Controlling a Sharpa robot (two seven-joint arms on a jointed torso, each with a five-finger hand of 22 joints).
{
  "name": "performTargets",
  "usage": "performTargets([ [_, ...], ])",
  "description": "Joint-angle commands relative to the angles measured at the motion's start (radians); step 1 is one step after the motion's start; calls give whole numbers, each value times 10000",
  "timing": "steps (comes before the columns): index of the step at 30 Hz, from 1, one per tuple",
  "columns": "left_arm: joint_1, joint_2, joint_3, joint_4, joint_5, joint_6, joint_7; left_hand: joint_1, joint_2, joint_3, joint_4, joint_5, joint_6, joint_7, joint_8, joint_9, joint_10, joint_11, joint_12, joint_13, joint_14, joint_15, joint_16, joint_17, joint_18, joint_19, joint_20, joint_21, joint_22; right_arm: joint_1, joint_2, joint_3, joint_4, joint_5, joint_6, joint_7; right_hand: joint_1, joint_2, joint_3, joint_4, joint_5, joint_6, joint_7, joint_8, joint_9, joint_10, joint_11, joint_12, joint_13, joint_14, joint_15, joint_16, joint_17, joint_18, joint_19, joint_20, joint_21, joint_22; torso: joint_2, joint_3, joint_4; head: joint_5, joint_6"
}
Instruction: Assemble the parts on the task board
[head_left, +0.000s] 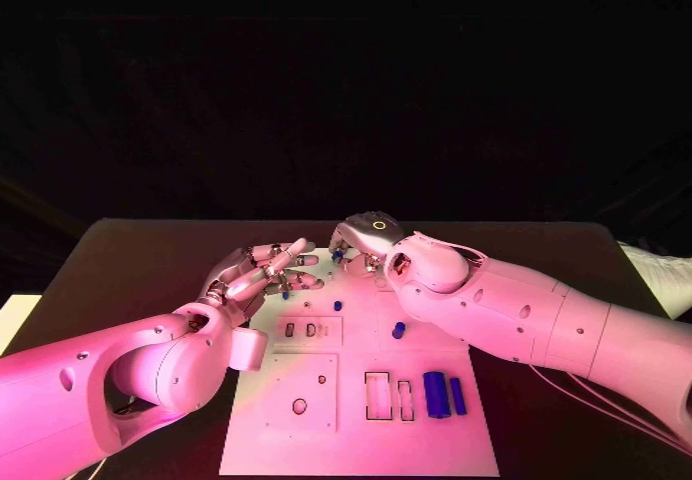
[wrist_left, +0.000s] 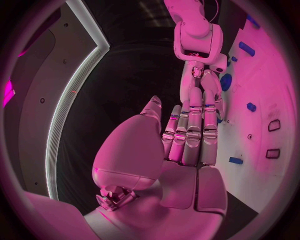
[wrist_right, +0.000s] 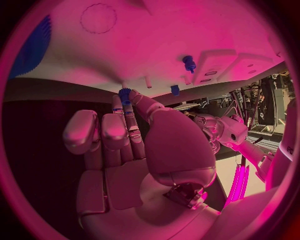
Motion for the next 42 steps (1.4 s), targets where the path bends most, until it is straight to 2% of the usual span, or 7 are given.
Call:
performTargets([
  [1,13,18,7,21,9,198,65,76,26,-22,-42,-23,18,61,-59,0,-73,-18,-66,-9,-29,9,-25,10,112,57,26,-3,-12,-14,97,-26,-136,-247,392,-281,17,-81,35,34,19,-10,94,-52,14,126,-76,39,11,102,13,66,15,-164,34,31,67,3,6,2,6,1,-4],
  [14,13,25,7,7,9,201,61,76,26,-22,-42,-23,18,61,-59,0,-73,-18,-66,-9,-29,9,-25,10,112,57,26,-3,-12,12,286,-44,-280,-395,499,-473,-54,-161,51,120,-27,-115,127,-139,-4,-18,-37,24,-25,76,45,39,-50,-156,-19,58,62,-26,11,-2,-8,20,2],
  [24,13,46,7,-25,9,184,49,92,41,-25,-64,-23,28,62,-67,2,-85,-16,-75,-10,-45,12,-36,50,112,52,28,-10,-18,47,166,-58,-209,-340,319,-636,-327,-817,-638,609,-273,-1785,439,-200,-259,-2198,380,42,-102,-293,393,-1012,-1557,95,-704,447,-856,-1453,12,10,9,22,-19],
  [29,14,47,7,-67,9,285,56,94,41,-27,-68,-23,28,62,-69,2,-86,-16,-75,-10,-47,13,-38,55,112,51,29,-11,-19,49,-530,-37,546,25,80,-751,-191,-758,-885,733,-59,-1652,426,-162,-214,-2003,351,123,-60,-211,366,-947,-1461,93,-647,445,-834,-1426,8,4,21,-11,24],
  [33,15,-4,7,-150,-9,650,70,88,0,-76,-103,-31,-10,58,-108,-6,-138,-5,-95,-17,-113,29,-82,111,107,14,42,-38,-35,41,-1493,139,1623,657,-126,-740,-145,-696,-959,836,78,-1419,429,-98,-171,-1668,328,241,-12,-98,364,-703,-1112,81,-589,439,-787,-1369,-3,10,-6,-34,74],
  [38,69,-125,6,-301,-26,806,85,96,19,-100,-139,-25,-22,60,-127,-6,-165,5,-92,-18,-225,55,-167,167,102,-58,64,-89,-65,53,-2702,333,2644,2034,-346,-752,-282,-693,-1032,1073,315,-1363,308,-145,-179,268,-14,1194,444,195,136,173,180,-44,-216,289,-238,-533,-57,-6,-175,-87,128],
  [42,164,-185,6,-485,-30,862,98,100,29,-101,-146,-24,-19,58,-126,-5,-163,5,-89,-17,-245,59,-183,177,102,-72,68,-99,-70,84,-3489,411,3073,3363,78,-1023,-629,-1063,-1642,1380,1209,-1651,113,-168,-235,1747,-328,2895,1842,377,-177,990,1335,-188,144,-121,290,222,-109,-27,-277,-191,157],
])
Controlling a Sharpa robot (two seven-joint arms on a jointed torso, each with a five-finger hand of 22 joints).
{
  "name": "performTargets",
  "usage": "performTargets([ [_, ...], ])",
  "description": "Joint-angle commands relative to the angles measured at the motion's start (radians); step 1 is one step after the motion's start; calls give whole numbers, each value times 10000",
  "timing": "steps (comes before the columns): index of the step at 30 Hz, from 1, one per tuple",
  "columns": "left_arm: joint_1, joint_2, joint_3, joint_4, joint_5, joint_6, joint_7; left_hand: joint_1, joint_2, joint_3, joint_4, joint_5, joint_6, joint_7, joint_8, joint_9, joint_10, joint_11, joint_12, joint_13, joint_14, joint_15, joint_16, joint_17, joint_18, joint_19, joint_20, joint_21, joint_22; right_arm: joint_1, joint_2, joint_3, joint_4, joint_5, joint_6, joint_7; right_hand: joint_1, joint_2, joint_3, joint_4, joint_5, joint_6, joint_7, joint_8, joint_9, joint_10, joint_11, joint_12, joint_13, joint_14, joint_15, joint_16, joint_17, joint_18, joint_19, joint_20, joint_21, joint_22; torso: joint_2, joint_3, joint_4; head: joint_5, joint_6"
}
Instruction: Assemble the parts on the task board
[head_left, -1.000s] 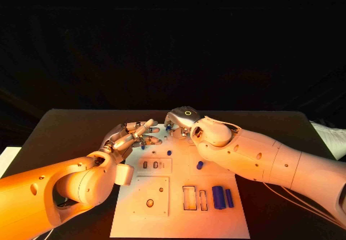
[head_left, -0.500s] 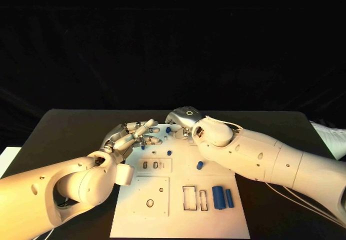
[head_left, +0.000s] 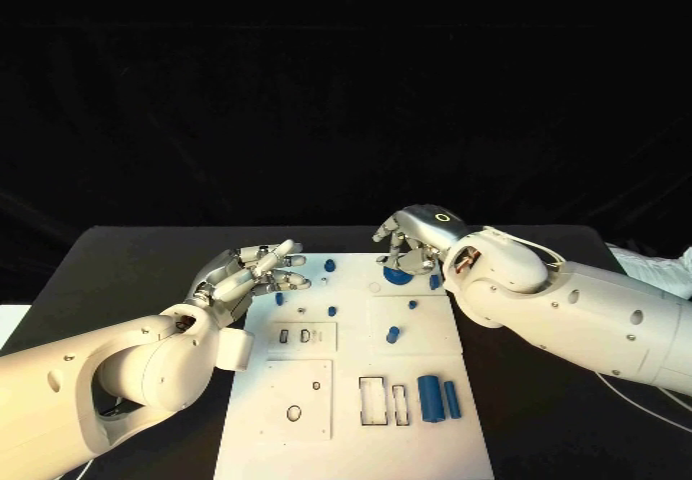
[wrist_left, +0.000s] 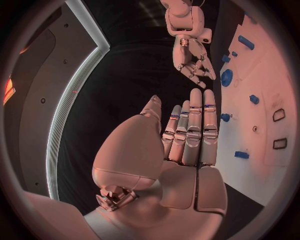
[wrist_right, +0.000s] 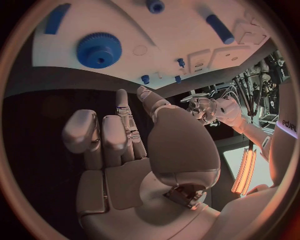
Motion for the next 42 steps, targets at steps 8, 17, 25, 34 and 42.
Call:
performTargets([
  [8,227,-139,10,-588,-31,398,171,170,50,10,-115,-19,-14,44,-71,-3,-80,-2,-41,-4,-110,-23,-97,51,110,-65,40,-59,-25,37,-904,61,49,2733,1147,-1080,323,154,-1295,776,544,-581,88,24,29,-153,18,8182,8928,485,44,1794,2791,-423,478,-6,1107,1711,-83,-27,-174,27,23],
  [17,272,-52,8,-842,-31,407,177,180,55,13,-126,-18,-12,39,-71,-3,-76,-4,-39,-3,-111,-24,-102,59,111,-67,41,-61,-26,-37,-596,61,-234,1833,1185,-1435,520,167,-1614,1041,356,-640,136,22,40,297,88,9778,10680,542,110,2063,3300,-468,538,49,1314,2036,-68,-35,-167,-10,4],
  [25,275,4,8,-897,-31,397,165,180,55,13,-126,-18,-12,39,-71,-3,-76,-4,-39,-3,-111,-24,-102,59,111,-67,41,-61,-26,-191,-209,52,-323,1174,1095,-1508,628,124,-1753,1149,190,-700,163,17,39,415,120,10123,11078,598,142,2248,3663,-522,622,80,1496,2351,-73,-30,-141,-5,-61],
  [34,276,34,8,-897,-31,378,148,184,61,15,-129,-18,-10,39,-71,-2,-75,-5,-39,-3,-111,-25,-104,63,111,-68,41,-62,-27,-240,81,30,-496,743,1243,-1533,728,168,-1830,1234,95,-570,146,103,75,578,114,10492,11472,637,148,2392,3942,-565,687,96,1652,2611,-76,-31,-150,15,-99],
  [42,275,77,7,-911,-31,363,127,190,69,18,-134,-17,-8,40,-70,-2,-73,-6,-38,-2,-111,-26,-107,70,112,-68,41,-63,-28,-264,304,5,-675,535,1267,-1641,790,220,-1830,1237,78,-498,133,148,92,659,105,10656,11641,660,143,2469,4094,-583,717,93,1718,2722,-73,-27,-151,8,-97],
])
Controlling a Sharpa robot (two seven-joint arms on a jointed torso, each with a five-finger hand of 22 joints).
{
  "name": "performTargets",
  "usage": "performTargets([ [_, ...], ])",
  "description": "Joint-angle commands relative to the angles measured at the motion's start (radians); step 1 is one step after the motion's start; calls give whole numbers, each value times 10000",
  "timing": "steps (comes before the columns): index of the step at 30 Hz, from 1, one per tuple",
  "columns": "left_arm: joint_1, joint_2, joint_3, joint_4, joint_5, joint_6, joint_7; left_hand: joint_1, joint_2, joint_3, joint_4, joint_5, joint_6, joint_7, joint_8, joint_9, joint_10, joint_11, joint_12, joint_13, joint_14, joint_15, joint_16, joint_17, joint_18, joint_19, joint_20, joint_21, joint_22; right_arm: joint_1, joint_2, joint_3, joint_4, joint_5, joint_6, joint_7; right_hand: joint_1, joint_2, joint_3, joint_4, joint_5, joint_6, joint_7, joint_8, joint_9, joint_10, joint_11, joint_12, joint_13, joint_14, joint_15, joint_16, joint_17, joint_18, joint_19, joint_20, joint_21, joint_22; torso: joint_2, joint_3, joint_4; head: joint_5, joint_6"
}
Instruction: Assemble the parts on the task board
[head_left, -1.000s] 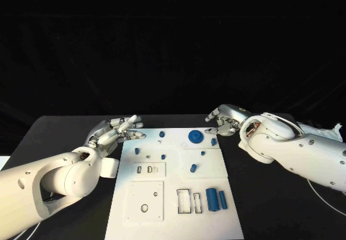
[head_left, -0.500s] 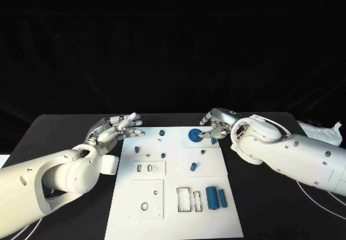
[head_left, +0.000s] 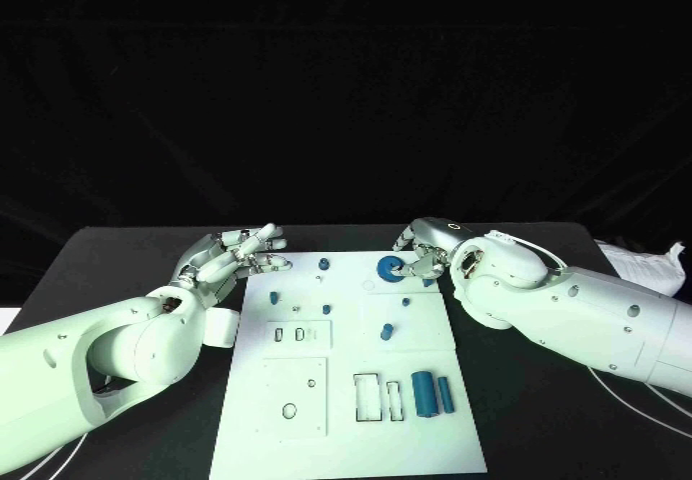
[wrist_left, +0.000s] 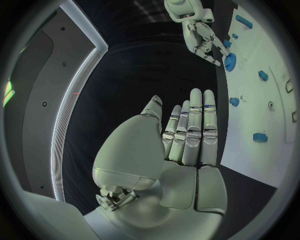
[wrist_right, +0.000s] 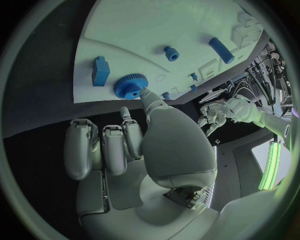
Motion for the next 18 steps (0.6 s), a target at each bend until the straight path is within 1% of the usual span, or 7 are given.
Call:
performTargets([
  [1,12,41,5,-2,-27,182,96,126,5,-12,-50,-17,-8,40,-35,-2,-74,-6,-39,-4,-84,6,-40,8,113,-32,6,-63,-9,-9,137,-10,-115,-411,153,-181,129,7,-44,-4,-56,77,-10,34,9,49,5,69,564,680,77,61,443,-118,84,-23,65,21,0,-3,-3,5,8],
  [8,12,80,5,-7,-26,182,86,128,17,-9,-53,-17,-5,42,-34,-2,-72,-6,-38,-4,-83,5,-43,17,114,-32,6,-64,-10,-18,383,-63,-339,-387,396,-209,171,48,-35,-13,-66,123,-18,62,19,82,-2,140,642,689,74,94,507,-128,99,-25,101,82,5,-3,22,3,-15],
  [13,12,77,4,-13,-26,166,64,128,17,-9,-53,-17,-5,42,-34,-2,-72,-6,-38,-4,-83,5,-43,17,114,-32,6,-64,-10,-49,444,-94,-423,-377,621,-190,194,71,-32,-22,-67,168,-25,87,28,90,-7,162,670,692,71,109,536,-130,101,-27,112,97,3,-6,-4,39,-31],
  [18,12,75,4,-30,-26,144,50,128,17,-9,-53,-17,-5,42,-34,-2,-72,-6,-38,-4,-83,5,-43,17,114,-32,6,-64,-10,-67,449,-107,-465,-355,772,-190,212,120,-23,-26,-63,231,-34,121,40,131,-14,243,756,698,66,133,582,-140,117,-30,149,159,1,-8,-2,40,-42],
])
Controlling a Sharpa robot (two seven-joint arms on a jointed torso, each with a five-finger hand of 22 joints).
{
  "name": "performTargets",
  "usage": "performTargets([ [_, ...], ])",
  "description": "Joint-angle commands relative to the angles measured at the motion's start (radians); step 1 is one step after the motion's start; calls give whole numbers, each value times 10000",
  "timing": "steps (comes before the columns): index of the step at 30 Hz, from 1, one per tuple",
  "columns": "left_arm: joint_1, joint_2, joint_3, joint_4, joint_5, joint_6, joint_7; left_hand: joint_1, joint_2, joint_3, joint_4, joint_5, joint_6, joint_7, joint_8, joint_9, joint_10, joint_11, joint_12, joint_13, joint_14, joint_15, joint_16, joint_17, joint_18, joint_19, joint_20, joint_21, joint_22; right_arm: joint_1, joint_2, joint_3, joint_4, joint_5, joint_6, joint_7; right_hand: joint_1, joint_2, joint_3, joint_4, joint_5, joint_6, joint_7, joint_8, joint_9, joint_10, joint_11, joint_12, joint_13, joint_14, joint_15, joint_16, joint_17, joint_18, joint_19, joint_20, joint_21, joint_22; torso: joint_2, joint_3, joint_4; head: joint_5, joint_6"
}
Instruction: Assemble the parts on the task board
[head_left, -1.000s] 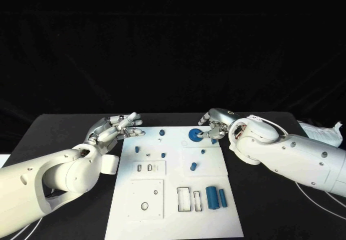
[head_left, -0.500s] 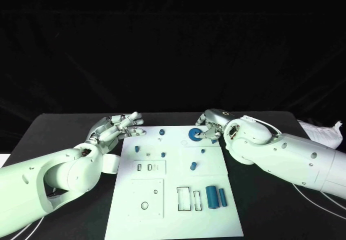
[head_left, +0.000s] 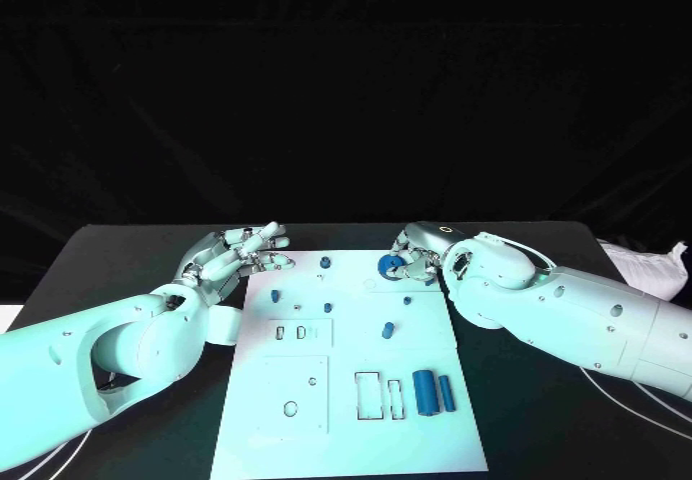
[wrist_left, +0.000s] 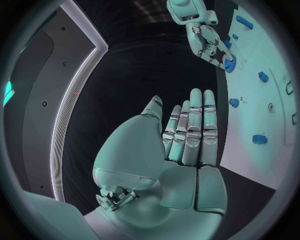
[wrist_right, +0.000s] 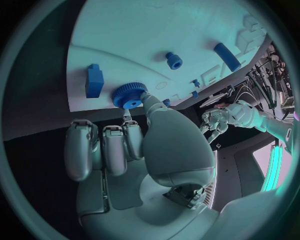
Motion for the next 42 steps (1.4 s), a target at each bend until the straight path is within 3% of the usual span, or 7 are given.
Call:
performTargets([
  [1,11,13,6,-8,-26,140,61,88,-23,-9,-54,-17,-5,42,-34,-1,-72,-6,-38,-5,-84,6,-43,16,113,-32,6,-64,-11,-32,3,-21,-41,-122,429,-85,95,16,-22,-26,-62,79,-10,55,24,69,3,96,806,702,65,71,615,-144,84,6,61,36,-3,2,-7,8,-17],
  [16,11,-2,5,-21,-24,128,34,89,-8,-6,-56,-17,-3,45,-34,-1,-71,-5,-38,-5,-82,5,-47,28,114,-32,7,-65,-13,-82,-56,-25,-28,166,288,-94,107,181,14,-41,90,356,-61,192,76,175,-37,302,1028,729,41,168,812,-177,135,-11,180,236,2,9,-6,45,-28],
  [23,11,0,5,-30,-23,124,37,89,-8,-6,-56,-17,-3,45,-34,-1,-71,-5,-38,-5,-82,5,-47,28,114,-32,7,-65,-13,-96,-25,-24,140,145,-557,-58,407,605,415,-200,151,948,-263,468,235,264,-213,448,1196,735,-96,202,890,-186,149,-110,231,317,0,9,-4,47,-29],
  [31,11,15,5,-48,-23,142,31,104,27,7,-69,-14,2,46,-35,-1,-70,-5,-39,-5,-78,5,-57,52,116,-29,7,-67,-16,-105,113,-19,673,54,-1445,154,490,690,653,-298,438,1056,-317,495,288,268,-267,440,1216,745,-149,231,963,-196,159,-172,259,367,-2,-9,11,72,-36],
  [35,11,23,5,-42,-23,148,23,121,33,12,-84,-13,3,43,-35,-1,-69,-6,-39,-5,-78,3,-61,61,117,-29,7,-67,-17,-107,261,-16,898,-37,-1572,168,491,694,671,-305,448,1056,-318,492,291,267,-270,437,1216,746,-151,235,973,-197,161,-175,262,373,3,-11,35,108,-33],
  [37,11,23,5,-38,-23,152,7,148,49,26,-106,-9,3,47,-37,-1,-71,-6,-41,-6,-76,2,-67,77,118,-27,6,-67,-18,-108,370,-15,1003,-3,-1522,155,485,677,692,-318,450,1038,-311,476,292,247,-269,400,1190,746,-153,236,976,-197,158,-180,260,368,6,-11,21,184,21],
  [42,11,28,5,-29,-23,159,-8,272,137,118,-198,0,-10,57,-48,-6,-90,-2,-49,-13,-79,0,-99,138,119,-22,2,-68,-24,-108,714,-16,1092,-3,-1496,151,480,665,729,-336,445,1005,-301,448,290,228,-262,365,1168,747,-152,239,986,-198,158,-183,263,374,6,-9,22,241,26],
])
